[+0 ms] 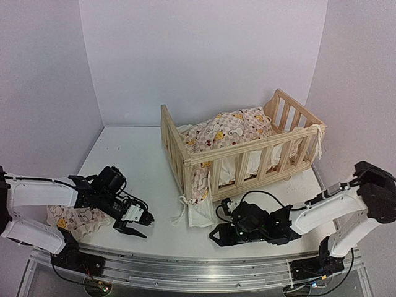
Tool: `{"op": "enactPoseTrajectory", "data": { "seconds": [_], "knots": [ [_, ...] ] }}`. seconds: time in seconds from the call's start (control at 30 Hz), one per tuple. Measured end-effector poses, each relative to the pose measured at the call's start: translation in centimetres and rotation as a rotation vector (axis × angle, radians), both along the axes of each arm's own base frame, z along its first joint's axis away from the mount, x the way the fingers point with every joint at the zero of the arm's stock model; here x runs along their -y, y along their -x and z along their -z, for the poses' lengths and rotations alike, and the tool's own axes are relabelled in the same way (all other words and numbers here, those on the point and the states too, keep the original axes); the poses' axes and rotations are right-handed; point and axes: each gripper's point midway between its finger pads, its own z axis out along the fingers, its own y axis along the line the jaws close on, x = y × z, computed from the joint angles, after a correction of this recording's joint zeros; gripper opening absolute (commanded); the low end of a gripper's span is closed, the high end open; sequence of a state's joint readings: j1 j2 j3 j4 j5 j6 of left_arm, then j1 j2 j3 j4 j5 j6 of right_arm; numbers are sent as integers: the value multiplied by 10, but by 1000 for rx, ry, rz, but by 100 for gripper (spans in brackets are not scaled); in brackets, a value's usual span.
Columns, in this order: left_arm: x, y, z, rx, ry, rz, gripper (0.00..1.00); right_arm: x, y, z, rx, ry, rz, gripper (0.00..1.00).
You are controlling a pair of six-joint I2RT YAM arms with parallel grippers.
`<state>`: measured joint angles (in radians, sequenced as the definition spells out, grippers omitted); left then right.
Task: Set up the pet bed
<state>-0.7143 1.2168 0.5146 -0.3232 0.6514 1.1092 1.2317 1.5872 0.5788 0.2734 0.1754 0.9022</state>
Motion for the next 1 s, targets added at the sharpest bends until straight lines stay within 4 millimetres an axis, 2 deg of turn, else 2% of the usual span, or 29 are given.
{"op": "enactPoseTrajectory", "data": {
  "seconds": [0.13,0.27,0.4,0.53,0.67,0.73,0.8,0.87,0.93,1.0],
  "knots": [
    [1,-1,-13,26,2,32,62,32,1,-39,49,76,16,51],
    [14,-13,-45,19,60,-16,60,67,-5,-96,136,98,66,56],
    [38,-39,-114,61,208,-98,61,104,-18,-175,279,77,153,60],
    [58,-67,-205,195,395,-154,62,141,-39,-259,440,88,270,62],
    [73,-80,-281,305,525,-160,64,168,-54,-344,629,147,322,67],
    [86,-78,-304,332,565,-139,66,173,-60,-386,728,172,320,68],
    [103,-68,-312,335,580,-102,67,178,-63,-406,793,215,311,68],
    [123,-54,-310,312,567,-66,67,182,-65,-415,837,274,301,68],
    [147,-39,-307,274,543,-34,65,180,-68,-417,861,335,274,70],
    [172,-28,-307,232,517,-24,65,168,-73,-412,871,403,213,70]
  ]
}}
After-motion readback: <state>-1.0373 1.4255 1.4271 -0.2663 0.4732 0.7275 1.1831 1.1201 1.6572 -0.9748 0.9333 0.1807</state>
